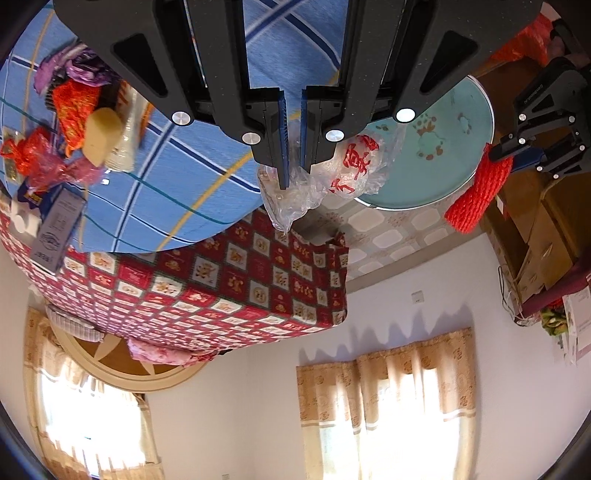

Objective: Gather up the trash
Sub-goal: 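Move both tools over the bin and open them to drop net and bag, then grasp the striped cloth rag from the table with the right tool, then grasp the white snack wrapper with the left tool while the right tool holds the rag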

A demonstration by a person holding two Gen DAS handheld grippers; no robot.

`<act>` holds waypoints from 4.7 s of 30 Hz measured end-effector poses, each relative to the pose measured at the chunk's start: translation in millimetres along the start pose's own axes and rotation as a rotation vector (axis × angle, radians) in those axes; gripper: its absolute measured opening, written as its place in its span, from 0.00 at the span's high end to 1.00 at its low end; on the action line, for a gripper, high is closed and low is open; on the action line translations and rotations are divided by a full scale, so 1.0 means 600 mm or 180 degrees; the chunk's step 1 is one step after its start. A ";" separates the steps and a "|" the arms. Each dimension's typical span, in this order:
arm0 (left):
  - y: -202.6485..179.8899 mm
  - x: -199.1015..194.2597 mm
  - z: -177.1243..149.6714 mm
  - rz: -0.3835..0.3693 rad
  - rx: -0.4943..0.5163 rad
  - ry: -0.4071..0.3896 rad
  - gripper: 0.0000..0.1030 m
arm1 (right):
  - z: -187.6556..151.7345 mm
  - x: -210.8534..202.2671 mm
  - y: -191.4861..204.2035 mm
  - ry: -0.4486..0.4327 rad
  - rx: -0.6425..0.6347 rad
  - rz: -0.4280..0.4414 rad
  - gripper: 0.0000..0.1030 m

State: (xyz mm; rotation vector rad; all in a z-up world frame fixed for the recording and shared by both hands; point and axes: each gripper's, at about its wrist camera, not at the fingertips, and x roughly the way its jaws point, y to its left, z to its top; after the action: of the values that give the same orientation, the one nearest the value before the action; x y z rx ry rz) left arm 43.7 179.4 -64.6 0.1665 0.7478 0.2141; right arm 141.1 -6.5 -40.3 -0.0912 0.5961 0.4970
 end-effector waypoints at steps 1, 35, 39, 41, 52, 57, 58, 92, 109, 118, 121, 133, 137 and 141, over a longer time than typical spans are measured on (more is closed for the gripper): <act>0.003 0.001 0.000 0.0009 -0.0005 0.0005 0.80 | 0.000 0.004 0.003 0.0007 -0.0005 0.0007 0.94; -0.003 -0.007 -0.008 -0.0169 -0.0030 -0.0027 0.61 | -0.013 0.048 0.057 0.0215 -0.0181 0.0252 0.65; -0.009 -0.009 -0.009 -0.0163 -0.0010 -0.0040 0.49 | -0.018 0.052 0.060 0.0255 -0.0175 0.0270 0.57; -0.010 -0.011 -0.009 -0.0163 -0.0017 -0.0056 0.45 | -0.020 0.050 0.059 0.0251 -0.0183 0.0240 0.56; -0.054 -0.026 -0.014 -0.0164 0.0071 -0.0202 0.10 | -0.069 -0.041 -0.014 0.0124 -0.0285 -0.0398 0.44; -0.111 -0.027 -0.018 -0.0352 0.0261 -0.0142 0.10 | -0.096 -0.097 -0.086 0.0106 -0.0051 -0.0664 0.44; -0.122 -0.028 -0.020 -0.0367 0.0297 -0.0144 0.10 | -0.104 -0.109 -0.101 0.0112 -0.0004 -0.0748 0.44; -0.282 -0.047 0.033 -0.0788 0.0477 -0.0269 0.11 | -0.237 -0.222 -0.218 0.0346 0.0828 -0.0625 0.79; -0.449 0.023 0.097 -0.1175 0.0613 0.0103 0.20 | -0.281 -0.275 -0.392 0.0291 0.1270 -0.1557 0.78; -0.445 0.043 0.087 -0.1551 0.0662 0.0345 0.81 | -0.266 -0.269 -0.375 0.0201 0.1193 -0.1353 0.78; -0.414 0.032 0.083 -0.1523 0.0645 0.0278 0.84 | -0.245 -0.266 -0.354 0.0109 0.1091 -0.1262 0.78; -0.301 -0.018 0.066 -0.1225 0.0478 0.0005 0.86 | -0.158 -0.213 -0.265 -0.0112 0.0657 -0.0900 0.78; -0.266 -0.026 0.060 -0.1105 0.0410 -0.0046 0.86 | -0.131 -0.186 -0.235 -0.0155 0.0543 -0.0765 0.78; -0.224 -0.027 0.059 -0.0950 0.0277 -0.0108 0.86 | -0.109 -0.164 -0.206 -0.0193 0.0433 -0.0643 0.78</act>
State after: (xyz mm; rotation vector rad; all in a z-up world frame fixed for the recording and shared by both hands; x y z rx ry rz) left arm 74.4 42.8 -58.4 0.1387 0.7389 -0.1050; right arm 95.6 -171.2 -46.4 -0.0067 0.5530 0.2615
